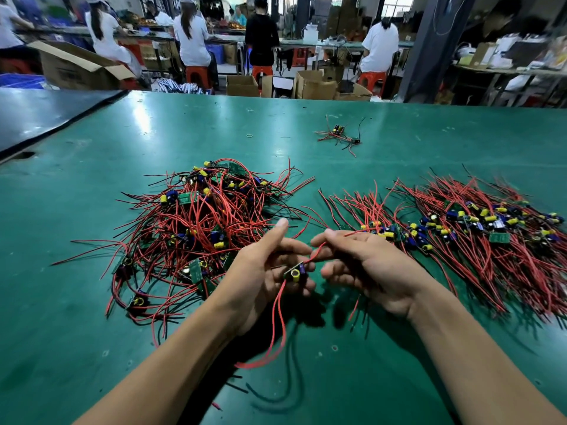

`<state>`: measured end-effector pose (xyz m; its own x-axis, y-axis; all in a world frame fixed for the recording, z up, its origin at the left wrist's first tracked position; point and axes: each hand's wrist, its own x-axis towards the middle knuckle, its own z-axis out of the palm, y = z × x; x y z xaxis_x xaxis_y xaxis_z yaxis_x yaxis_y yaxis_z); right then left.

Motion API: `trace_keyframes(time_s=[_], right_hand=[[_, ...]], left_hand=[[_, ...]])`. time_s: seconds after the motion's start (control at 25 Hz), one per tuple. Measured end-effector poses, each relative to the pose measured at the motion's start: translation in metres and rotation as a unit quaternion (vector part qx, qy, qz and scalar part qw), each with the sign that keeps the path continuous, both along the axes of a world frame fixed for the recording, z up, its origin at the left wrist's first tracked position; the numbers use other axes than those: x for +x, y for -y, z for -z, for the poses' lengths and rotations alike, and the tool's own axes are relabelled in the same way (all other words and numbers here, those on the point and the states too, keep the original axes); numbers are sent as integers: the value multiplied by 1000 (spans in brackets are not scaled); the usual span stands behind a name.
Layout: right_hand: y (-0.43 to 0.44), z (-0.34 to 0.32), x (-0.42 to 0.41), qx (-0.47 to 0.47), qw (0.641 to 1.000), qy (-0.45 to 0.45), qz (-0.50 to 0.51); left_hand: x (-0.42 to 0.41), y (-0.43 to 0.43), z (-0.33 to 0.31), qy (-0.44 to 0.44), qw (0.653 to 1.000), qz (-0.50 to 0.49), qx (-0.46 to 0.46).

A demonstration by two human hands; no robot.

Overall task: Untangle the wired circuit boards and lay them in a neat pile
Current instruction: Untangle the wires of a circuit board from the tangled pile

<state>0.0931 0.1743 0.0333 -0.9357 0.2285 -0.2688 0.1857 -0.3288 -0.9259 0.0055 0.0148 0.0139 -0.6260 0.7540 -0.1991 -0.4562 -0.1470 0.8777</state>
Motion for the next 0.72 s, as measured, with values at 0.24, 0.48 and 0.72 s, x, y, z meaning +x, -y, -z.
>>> trace_keyframes(time_s=[0.24, 0.48, 0.72], right_hand=[[-6, -1, 3, -2, 999, -8, 40], [-12, -1, 3, -59, 991, -114, 47], [2, 15, 0, 121, 989, -78, -18]], left_hand=[[8, 1, 7, -33, 999, 22, -6], [6, -6, 4, 21, 1000, -5, 18], [8, -7, 9, 10, 1000, 16, 21]])
